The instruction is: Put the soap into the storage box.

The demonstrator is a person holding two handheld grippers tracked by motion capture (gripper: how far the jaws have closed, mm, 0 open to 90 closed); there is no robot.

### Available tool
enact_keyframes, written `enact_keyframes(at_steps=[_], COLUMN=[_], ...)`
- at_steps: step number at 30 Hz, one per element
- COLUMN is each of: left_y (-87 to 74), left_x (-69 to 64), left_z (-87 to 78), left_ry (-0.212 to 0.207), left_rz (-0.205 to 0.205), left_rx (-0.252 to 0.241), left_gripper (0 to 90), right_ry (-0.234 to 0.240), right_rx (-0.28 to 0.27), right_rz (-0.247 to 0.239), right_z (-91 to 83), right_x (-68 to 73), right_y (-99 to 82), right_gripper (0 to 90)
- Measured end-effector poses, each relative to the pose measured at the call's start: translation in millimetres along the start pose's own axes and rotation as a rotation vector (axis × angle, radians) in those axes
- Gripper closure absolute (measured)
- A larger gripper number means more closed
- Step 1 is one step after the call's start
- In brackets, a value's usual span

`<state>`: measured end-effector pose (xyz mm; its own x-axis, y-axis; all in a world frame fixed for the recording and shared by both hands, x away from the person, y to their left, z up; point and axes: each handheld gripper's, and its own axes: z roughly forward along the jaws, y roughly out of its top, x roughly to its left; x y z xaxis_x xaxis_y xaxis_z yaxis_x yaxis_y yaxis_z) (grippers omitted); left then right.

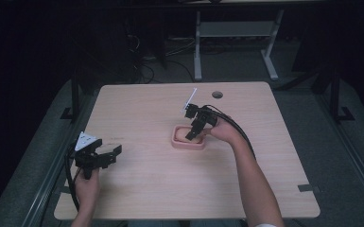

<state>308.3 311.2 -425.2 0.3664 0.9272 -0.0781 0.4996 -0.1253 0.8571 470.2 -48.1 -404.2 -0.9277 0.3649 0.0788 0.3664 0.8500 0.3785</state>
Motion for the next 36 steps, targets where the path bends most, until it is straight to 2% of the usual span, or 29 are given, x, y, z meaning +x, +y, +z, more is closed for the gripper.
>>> enact_keyframes(at_steps=[23,36], left_y=[0.7,0.7], left_x=[-2.0,-2.1], left_z=[-0.3,-0.1], left_ry=[-0.001,0.001], left_rz=[0.006,0.007], left_rx=[-0.003,-0.001], left_gripper=[14.2,14.2], right_ry=[-0.004,-0.026], right_rx=[-0.011,-0.011], right_rz=[0.011,0.04], right_z=[-5.9,-16.5], right_x=[1.1,1.1], right_y=[-6.8,-20.3], right_gripper=[28.4,27.5])
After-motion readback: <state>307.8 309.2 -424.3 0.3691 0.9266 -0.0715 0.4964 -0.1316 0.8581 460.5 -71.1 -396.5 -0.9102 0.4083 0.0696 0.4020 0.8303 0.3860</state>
